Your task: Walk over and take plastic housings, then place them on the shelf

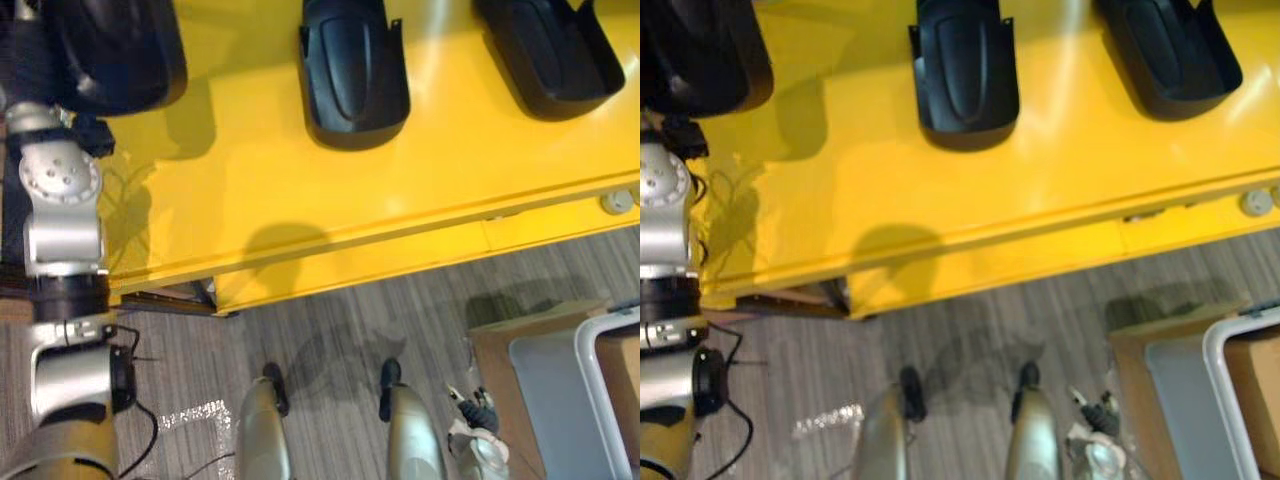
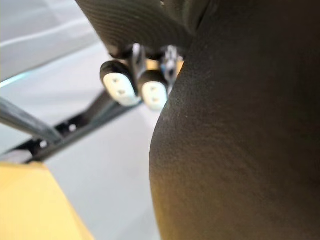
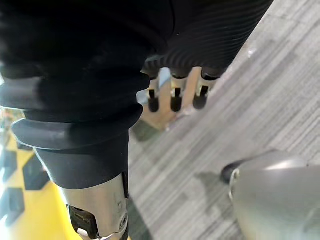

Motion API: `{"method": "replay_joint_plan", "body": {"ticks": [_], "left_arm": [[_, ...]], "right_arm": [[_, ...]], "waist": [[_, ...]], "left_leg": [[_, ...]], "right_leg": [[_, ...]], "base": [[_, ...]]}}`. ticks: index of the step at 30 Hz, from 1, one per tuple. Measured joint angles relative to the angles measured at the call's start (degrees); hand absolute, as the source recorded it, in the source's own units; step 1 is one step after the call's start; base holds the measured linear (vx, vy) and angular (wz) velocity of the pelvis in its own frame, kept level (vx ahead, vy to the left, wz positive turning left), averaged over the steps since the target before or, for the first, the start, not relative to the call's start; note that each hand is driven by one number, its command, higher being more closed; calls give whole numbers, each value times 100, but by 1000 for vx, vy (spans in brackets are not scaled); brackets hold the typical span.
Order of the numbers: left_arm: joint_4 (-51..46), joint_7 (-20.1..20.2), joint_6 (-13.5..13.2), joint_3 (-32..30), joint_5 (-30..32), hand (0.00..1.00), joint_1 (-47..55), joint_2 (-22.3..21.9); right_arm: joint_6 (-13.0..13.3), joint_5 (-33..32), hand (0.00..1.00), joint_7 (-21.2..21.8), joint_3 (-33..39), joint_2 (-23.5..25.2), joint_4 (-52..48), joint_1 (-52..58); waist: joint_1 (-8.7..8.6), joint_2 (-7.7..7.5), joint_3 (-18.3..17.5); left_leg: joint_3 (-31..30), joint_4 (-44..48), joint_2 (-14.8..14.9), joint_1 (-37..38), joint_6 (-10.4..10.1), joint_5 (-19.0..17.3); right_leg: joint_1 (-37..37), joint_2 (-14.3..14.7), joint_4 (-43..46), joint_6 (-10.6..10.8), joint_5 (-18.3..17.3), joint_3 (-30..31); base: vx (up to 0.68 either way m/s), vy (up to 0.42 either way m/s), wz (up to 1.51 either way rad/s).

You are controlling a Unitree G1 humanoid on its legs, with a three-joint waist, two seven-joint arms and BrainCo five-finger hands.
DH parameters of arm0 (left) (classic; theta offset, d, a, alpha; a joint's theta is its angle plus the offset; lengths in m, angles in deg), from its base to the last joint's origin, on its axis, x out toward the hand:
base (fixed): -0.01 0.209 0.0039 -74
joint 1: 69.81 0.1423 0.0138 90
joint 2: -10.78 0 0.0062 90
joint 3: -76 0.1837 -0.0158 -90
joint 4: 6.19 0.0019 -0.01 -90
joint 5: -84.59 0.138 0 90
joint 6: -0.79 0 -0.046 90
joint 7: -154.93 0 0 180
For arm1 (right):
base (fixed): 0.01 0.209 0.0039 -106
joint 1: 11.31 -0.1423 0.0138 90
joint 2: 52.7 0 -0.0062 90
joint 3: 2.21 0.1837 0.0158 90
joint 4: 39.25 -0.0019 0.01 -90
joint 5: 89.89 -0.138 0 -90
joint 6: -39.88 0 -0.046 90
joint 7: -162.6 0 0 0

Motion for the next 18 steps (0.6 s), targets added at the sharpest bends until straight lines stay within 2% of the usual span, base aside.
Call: {"method": "replay_joint_plan", "body": {"ticks": [7, 12, 18], "left_arm": [[1189, 643, 92, 452, 21, 100, -792, 1], [1719, 1024, 110, 478, 83, 100, -1159, 1], [2175, 1376, 163, 479, 495, 100, -1369, 139]], "right_arm": [[-3, -169, 0, 163, -44, 10, 101, 47], [-7, -328, 0, 243, -46, 44, 112, 68], [-14, -377, 0, 387, -236, 45, 191, 53]], "waist": [[-36, -39, 22], [-46, -45, 26], [-87, -45, 26]], "left_leg": [[46, -105, 27, 23, -13, 27], [86, -161, 25, 59, -17, 40], [187, -314, 20, 158, -34, 119]], "right_leg": [[2, 41, -89, -3, 3, 5], [0, 44, -114, -2, 3, 6], [9, 13, -122, -3, 3, -2]], "base": [[-9, -22, -2], [30, -13, 0], [39, -25, -1]]}}
